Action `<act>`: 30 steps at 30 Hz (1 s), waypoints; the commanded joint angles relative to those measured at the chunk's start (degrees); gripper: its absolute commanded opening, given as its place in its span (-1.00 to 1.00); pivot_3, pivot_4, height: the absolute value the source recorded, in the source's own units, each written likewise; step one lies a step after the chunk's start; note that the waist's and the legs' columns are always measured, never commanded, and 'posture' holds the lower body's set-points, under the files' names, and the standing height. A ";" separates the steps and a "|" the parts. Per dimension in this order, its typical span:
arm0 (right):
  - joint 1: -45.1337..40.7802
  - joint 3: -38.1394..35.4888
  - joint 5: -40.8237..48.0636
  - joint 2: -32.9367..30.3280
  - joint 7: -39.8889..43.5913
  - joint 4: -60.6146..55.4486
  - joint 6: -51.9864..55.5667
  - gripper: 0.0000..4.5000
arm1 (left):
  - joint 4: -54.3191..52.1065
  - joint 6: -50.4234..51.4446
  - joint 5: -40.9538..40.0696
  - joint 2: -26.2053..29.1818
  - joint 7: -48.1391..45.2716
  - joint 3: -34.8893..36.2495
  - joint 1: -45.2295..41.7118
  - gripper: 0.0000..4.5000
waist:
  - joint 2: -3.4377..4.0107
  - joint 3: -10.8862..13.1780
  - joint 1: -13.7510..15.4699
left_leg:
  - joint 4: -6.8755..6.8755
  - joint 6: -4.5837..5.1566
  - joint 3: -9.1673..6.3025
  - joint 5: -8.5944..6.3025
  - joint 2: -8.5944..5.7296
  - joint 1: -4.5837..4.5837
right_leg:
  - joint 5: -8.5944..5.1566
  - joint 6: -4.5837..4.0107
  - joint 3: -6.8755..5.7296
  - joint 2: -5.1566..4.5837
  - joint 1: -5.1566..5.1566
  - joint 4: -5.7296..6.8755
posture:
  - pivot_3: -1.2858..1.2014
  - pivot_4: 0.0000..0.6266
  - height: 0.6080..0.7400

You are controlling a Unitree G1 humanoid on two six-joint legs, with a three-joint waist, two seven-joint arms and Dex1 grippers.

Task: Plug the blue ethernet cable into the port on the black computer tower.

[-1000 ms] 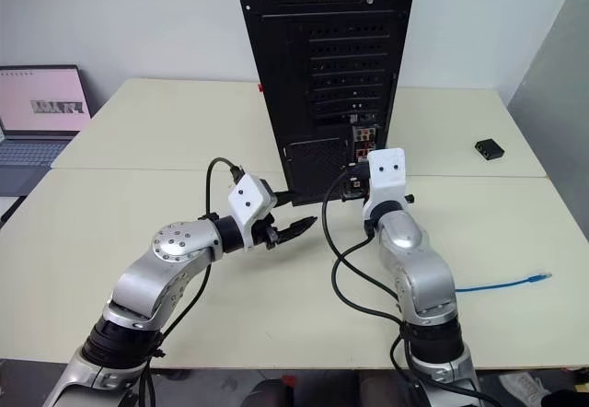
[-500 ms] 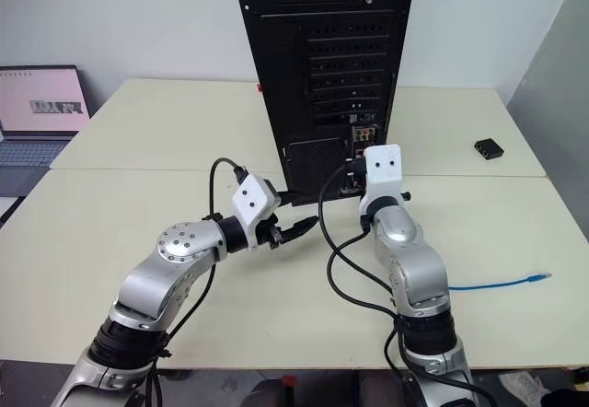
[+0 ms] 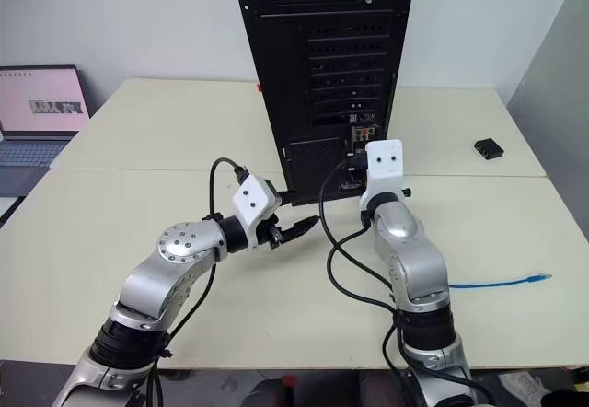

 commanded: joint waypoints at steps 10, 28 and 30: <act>-1.53 -0.51 0.10 1.54 0.75 0.68 -1.03 -1.00 | -1.76 -1.01 0.78 -0.61 -0.42 0.83 -0.93 0.38 | 0.00 0.00 0.00 | -0.01 0.00 0.01 0.00 0.00 0.00 | 0.00 0.00 0.02 0.00 -0.01 0.00 | 0.03 -0.52 1.00; -4.57 -3.15 2.54 1.35 3.03 3.08 0.56 -1.00 | -1.03 -1.93 1.72 -1.13 -1.18 0.87 -1.10 0.38 | 0.00 0.00 -0.02 | -0.01 0.00 0.03 0.00 0.00 0.01 | 0.00 0.00 0.02 0.00 -0.01 0.00 | 0.03 -0.52 1.00; -5.24 -2.90 2.46 1.84 3.14 3.77 0.51 -1.00 | -1.02 -2.02 1.76 -1.17 -1.20 0.90 -1.11 0.38 | 0.01 0.00 -0.10 | -0.01 0.00 0.02 0.00 0.01 0.01 | 0.00 0.00 0.02 0.00 -0.01 0.00 | 0.03 -0.52 1.00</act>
